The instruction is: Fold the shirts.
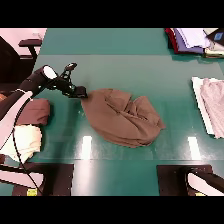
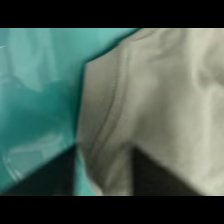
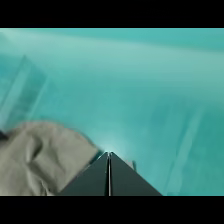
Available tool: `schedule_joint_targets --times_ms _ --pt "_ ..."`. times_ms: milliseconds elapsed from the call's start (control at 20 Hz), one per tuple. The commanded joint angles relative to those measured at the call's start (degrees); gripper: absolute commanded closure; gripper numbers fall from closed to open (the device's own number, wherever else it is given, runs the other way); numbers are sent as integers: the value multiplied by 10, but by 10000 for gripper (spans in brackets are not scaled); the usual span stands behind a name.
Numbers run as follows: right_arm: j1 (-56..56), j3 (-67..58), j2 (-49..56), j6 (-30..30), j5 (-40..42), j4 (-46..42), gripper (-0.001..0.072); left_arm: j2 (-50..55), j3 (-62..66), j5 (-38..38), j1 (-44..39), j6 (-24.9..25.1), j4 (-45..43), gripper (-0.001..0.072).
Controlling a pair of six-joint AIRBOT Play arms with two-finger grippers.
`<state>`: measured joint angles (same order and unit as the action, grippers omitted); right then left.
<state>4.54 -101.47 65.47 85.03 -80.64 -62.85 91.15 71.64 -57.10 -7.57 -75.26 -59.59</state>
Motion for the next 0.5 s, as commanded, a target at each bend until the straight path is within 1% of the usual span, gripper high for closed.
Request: schedule_joint_targets --times_ms 0,50,150,300,350,400,450 --pt "0 100 -21 0 -1 -21 695 10 1 15 1 29 39 643" --pt "0 137 -31 0 -2 -37 695 8 12 11 1 27 29 683" --pt "-9 208 -46 1 -11 -58 695 -8 40 3 1 21 5 684" --pt "-38 330 -66 0 -30 -56 690 -57 74 0 1 17 -55 684" --pt "-39 369 -70 -7 -35 -56 552 -72 77 1 1 17 -63 684" --pt "-34 406 -71 -30 -38 -49 241 -83 77 2 1 18 -64 683" --pt "-26 438 -68 -54 -38 -28 191 -90 77 1 1 18 -64 683"
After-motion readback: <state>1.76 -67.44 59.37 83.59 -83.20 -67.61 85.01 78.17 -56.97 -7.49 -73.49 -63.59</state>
